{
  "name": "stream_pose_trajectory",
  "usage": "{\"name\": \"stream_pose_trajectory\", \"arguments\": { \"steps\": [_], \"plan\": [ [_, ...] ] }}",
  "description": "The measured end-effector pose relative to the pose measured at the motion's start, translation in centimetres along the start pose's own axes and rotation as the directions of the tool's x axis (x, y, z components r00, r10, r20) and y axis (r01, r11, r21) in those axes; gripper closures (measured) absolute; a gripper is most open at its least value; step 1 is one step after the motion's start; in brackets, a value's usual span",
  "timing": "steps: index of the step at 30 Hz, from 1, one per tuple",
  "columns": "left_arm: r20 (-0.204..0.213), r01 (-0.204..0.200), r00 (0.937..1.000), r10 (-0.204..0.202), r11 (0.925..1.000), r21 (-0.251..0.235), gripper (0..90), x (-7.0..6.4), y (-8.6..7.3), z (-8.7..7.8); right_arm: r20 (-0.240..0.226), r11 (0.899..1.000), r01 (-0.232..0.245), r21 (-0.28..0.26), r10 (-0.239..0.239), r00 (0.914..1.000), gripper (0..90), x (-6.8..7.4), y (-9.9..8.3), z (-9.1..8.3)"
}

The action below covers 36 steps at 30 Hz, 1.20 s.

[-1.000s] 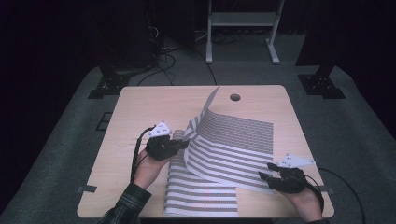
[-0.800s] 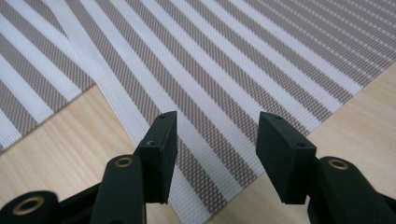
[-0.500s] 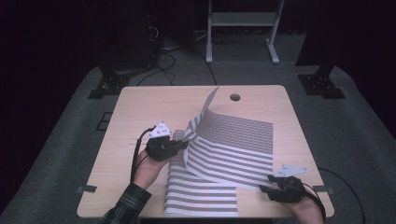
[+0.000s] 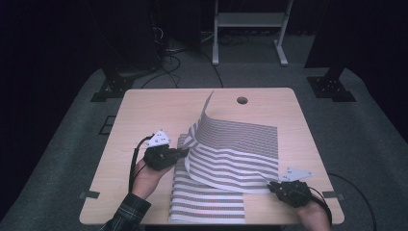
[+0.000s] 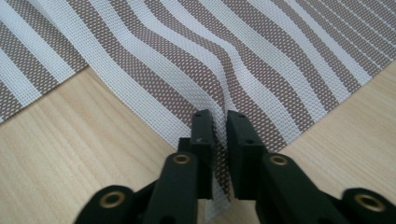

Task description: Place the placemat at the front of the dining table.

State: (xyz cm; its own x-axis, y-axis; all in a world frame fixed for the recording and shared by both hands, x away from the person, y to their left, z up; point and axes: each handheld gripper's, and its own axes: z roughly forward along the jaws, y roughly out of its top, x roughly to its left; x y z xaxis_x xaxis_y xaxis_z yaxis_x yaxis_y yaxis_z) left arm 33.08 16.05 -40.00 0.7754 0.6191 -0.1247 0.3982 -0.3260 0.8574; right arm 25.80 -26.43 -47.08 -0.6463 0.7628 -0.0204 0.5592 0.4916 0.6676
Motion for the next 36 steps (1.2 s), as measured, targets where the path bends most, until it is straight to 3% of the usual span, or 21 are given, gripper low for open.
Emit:
{"name": "stream_pose_trajectory", "arguments": {
  "steps": [8, 17, 29, 32, 33, 34, 36],
  "plan": [
    [-0.016, 0.011, 0.9998, -0.011, 0.9999, 0.003, 86.8, 0.4, -0.9, -1.1, -0.006, 1.0, 0.002, -0.009, -0.002, 1.0, 87.3, -0.2, 0.9, 0.1],
    [-0.044, 0.039, 0.9983, -0.039, 0.9992, 0.0, 86.6, 1.2, -2.1, -2.6, -0.02, 0.997, -0.006, -0.077, 0.004, 0.9998, 87.5, -0.6, 2.3, -0.1],
    [-0.083, 0.067, 0.9943, -0.067, 0.9977, 0.002, 84.8, 2.9, -2.8, -2.8, -0.01, 0.994, 0.015, -0.108, -0.016, 0.9998, 87.7, -0.9, 4.1, 0.6],
    [-0.105, 0.072, 0.9919, -0.071, 0.9974, 0.009, 77.5, 3.6, -3.2, -2.6, -0.005, 0.995, 0.018, -0.102, -0.019, 0.9998, 87.8, -0.9, 4.4, 1.0],
    [-0.106, 0.076, 0.9915, -0.075, 0.997, 0.011, 69.5, 3.8, -3.4, -2.6, -0.004, 0.995, 0.018, -0.101, -0.018, 0.9998, 87.8, -0.9, 4.5, 1.1],
    [-0.12, 0.076, 0.9901, -0.074, 0.997, 0.012, 69.5, 3.9, -3.6, -2.6, -0.004, 0.995, 0.018, -0.101, -0.018, 0.9998, 87.8, -0.9, 4.5, 1.1],
    [-0.132, 0.074, 0.9888, -0.071, 0.997, 0.021, 59.8, 4.1, -3.7, -2.8, -0.004, 0.995, 0.017, -0.1, -0.018, 0.9998, 87.8, -0.8, 4.6, 1.1]
  ]
}}
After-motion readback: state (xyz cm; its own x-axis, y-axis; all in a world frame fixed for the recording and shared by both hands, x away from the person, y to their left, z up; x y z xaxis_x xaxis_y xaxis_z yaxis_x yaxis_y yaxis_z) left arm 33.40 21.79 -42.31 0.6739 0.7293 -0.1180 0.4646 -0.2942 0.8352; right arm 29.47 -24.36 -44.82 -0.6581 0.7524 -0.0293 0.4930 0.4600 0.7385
